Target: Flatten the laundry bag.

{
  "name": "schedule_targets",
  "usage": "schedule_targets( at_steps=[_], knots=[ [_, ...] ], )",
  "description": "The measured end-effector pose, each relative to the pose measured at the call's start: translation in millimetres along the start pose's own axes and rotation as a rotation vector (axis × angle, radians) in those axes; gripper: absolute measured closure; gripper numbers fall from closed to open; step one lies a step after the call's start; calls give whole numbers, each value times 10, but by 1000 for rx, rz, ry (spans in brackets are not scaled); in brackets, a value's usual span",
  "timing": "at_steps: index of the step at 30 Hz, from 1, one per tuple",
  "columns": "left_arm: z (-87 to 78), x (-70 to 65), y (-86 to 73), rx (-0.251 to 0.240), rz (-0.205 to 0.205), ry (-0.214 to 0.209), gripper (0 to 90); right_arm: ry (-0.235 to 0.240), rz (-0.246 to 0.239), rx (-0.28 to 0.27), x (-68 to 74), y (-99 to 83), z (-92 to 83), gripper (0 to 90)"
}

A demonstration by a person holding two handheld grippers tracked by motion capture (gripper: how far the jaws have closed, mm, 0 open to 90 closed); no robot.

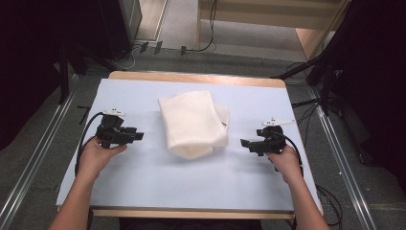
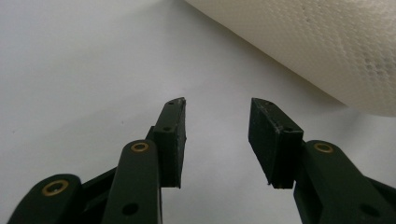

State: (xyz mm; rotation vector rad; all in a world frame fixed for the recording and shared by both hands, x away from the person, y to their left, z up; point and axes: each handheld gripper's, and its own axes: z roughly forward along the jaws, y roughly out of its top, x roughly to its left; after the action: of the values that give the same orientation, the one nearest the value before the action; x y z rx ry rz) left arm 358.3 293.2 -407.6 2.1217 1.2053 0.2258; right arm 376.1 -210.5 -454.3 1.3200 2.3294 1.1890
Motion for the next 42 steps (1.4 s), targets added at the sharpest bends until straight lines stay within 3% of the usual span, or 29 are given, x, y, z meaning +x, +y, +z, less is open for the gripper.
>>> schedule_targets(
  at_steps=[3, 5, 7, 10, 11, 12, 13, 15, 17, 21, 32, 36, 42],
  knots=[
    [34, -14, -22, 7, -4, -57, 576, 2, 9, -2, 16, -23, 6, 138],
    [62, -42, -29, 42, 10, -71, 545, -20, 20, -8, 19, -29, 5, 138],
    [60, -51, -22, 31, 28, -70, 509, -29, 48, -20, 20, -31, 8, 137],
    [43, -24, 8, 24, -21, -77, 467, -68, 58, -14, 53, -47, 51, 136],
    [36, -20, 10, 24, -17, -74, 466, -77, 49, -3, 69, -53, 63, 136],
    [36, -16, 10, 24, -13, -72, 460, -67, 39, 9, 80, -58, 66, 132],
    [40, -9, 10, 29, -17, -71, 428, -23, 22, 36, 91, -66, 53, 131],
    [55, 1, 2, 26, -22, -82, 432, -10, 25, 42, 94, -69, 46, 135],
    [81, 16, 6, 40, -22, -72, 414, -34, 35, 61, 89, -76, 51, 136],
    [129, 57, 27, 46, -58, -86, 401, -34, 35, 64, 96, -107, 28, 131],
    [166, 45, 59, 33, -21, -90, 338, -43, 24, 37, 139, -122, -32, 140],
    [158, 51, 56, 38, -22, -89, 335, -2, 7, 22, 163, -109, -44, 205],
    [153, 51, 57, 35, -27, -91, 335, -20, -11, 15, 192, -96, -60, 234]
  ],
)
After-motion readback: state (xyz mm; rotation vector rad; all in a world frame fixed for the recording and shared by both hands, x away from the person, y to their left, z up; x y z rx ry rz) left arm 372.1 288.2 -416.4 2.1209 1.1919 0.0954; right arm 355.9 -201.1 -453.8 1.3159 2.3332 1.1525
